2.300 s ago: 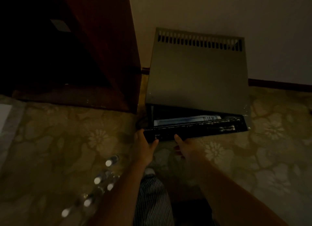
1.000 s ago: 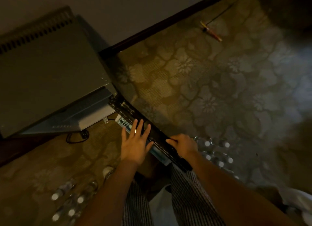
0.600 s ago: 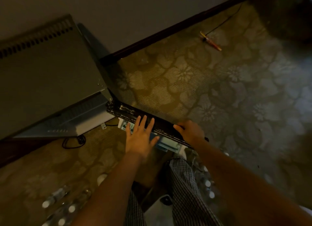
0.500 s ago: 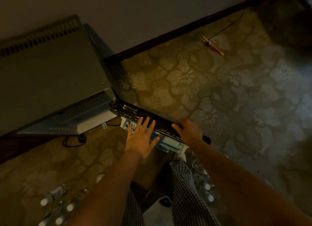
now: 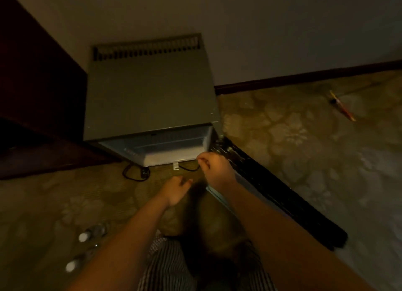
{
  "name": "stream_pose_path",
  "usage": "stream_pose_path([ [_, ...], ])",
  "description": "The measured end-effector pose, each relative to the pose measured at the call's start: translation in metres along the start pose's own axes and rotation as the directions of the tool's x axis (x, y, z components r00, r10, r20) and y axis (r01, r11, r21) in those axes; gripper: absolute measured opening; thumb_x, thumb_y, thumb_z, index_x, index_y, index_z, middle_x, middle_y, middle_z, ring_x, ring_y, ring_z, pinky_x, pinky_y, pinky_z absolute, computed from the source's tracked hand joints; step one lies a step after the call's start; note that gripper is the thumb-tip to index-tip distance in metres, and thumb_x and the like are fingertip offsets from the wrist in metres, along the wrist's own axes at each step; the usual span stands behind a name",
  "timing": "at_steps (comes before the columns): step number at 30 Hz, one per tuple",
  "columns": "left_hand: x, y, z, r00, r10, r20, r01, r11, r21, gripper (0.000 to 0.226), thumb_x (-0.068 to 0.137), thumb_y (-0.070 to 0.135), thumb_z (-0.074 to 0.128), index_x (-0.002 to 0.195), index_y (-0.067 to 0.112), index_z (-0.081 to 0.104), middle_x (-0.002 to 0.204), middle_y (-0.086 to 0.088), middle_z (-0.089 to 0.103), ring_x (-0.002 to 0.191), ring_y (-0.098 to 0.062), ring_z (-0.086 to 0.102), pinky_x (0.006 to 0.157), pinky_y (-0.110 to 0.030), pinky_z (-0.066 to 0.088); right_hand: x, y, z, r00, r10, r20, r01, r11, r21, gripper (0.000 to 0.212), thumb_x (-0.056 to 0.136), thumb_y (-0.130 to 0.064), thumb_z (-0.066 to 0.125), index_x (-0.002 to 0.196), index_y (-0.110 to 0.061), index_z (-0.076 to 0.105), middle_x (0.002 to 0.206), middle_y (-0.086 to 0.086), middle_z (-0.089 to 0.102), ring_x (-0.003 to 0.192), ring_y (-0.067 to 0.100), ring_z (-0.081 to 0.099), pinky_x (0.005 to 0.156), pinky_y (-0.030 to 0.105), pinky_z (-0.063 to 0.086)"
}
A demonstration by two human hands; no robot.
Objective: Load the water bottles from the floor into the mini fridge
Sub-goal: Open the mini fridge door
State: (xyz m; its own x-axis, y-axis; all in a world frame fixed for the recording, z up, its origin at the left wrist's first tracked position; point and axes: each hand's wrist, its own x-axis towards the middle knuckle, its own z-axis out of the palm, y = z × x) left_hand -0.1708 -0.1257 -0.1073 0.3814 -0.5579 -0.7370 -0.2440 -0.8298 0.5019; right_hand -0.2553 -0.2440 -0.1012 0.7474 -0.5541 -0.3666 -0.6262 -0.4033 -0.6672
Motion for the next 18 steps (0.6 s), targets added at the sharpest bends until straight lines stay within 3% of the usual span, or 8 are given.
stream_pose_path([
  [3,0.015,-0.040,-0.015,0.998,-0.055,-0.041,0.052,0.997,-0.057,0.033,0.096,0.026,0.042,0.113,0.003,0.058,0.111,-0.018,0.063,0.095,-0.025,0.057,0.078,-0.030,0.040,0.026,-0.011,0.037,0.994,-0.020,0.108,0.019,1.000,0.013,0.021,0.094,-0.019,0.045,0.102,-0.017,0.065,0.105,0.005,0.066,0.097,0.021,0.061,0.089,0.040,0.049],
  [6,0.041,-0.075,-0.028,0.992,-0.082,-0.098,0.070,0.991,-0.116,0.027,0.096,0.023,0.043,0.100,0.004,0.061,0.103,-0.022,0.062,0.089,-0.025,0.056,0.072,-0.027,0.035,0.055,-0.011,0.074,0.986,-0.036,0.160,0.033,0.999,0.022,0.019,0.092,-0.018,0.049,0.099,-0.015,0.067,0.102,0.008,0.068,0.097,0.024,0.062,0.088,0.036,0.050],
  [11,0.095,-0.122,-0.037,0.983,-0.080,-0.164,0.053,0.985,-0.162,0.028,0.096,0.026,0.043,0.108,0.006,0.059,0.112,-0.020,0.061,0.103,-0.030,0.057,0.087,-0.035,0.043,0.110,0.001,0.121,0.972,-0.076,0.221,0.073,0.997,0.022,0.020,0.093,-0.019,0.049,0.103,-0.016,0.066,0.104,0.007,0.068,0.097,0.021,0.062,0.088,0.034,0.049],
  [13,0.114,-0.134,-0.039,0.977,-0.055,-0.207,0.020,0.986,-0.168,0.020,0.095,0.027,0.043,0.095,0.013,0.058,0.095,-0.011,0.063,0.085,-0.020,0.057,0.075,-0.031,0.044,0.129,0.006,0.135,0.973,-0.106,0.207,0.104,0.994,0.024,0.020,0.093,-0.018,0.049,0.102,-0.015,0.066,0.102,0.008,0.068,0.097,0.022,0.062,0.090,0.040,0.050],
  [16,0.142,-0.147,-0.040,0.954,0.008,-0.298,-0.033,0.996,-0.079,0.016,0.095,0.027,0.044,0.089,0.018,0.056,0.073,0.004,0.054,0.072,-0.009,0.053,0.062,-0.020,0.038,0.154,0.015,0.160,0.970,-0.155,0.189,0.152,0.988,0.033,0.019,0.093,-0.017,0.048,0.098,-0.014,0.066,0.099,0.009,0.068,0.095,0.023,0.062,0.091,0.043,0.050],
  [18,0.157,-0.155,-0.042,0.942,0.062,-0.329,-0.073,0.997,-0.022,0.019,0.095,0.027,0.045,0.096,0.015,0.060,0.086,-0.003,0.062,0.086,-0.017,0.059,0.072,-0.024,0.042,0.168,0.018,0.172,0.964,-0.181,0.193,0.181,0.983,0.018,0.018,0.093,-0.018,0.049,0.097,-0.015,0.067,0.097,0.009,0.068,0.094,0.023,0.062,0.090,0.044,0.050],
])
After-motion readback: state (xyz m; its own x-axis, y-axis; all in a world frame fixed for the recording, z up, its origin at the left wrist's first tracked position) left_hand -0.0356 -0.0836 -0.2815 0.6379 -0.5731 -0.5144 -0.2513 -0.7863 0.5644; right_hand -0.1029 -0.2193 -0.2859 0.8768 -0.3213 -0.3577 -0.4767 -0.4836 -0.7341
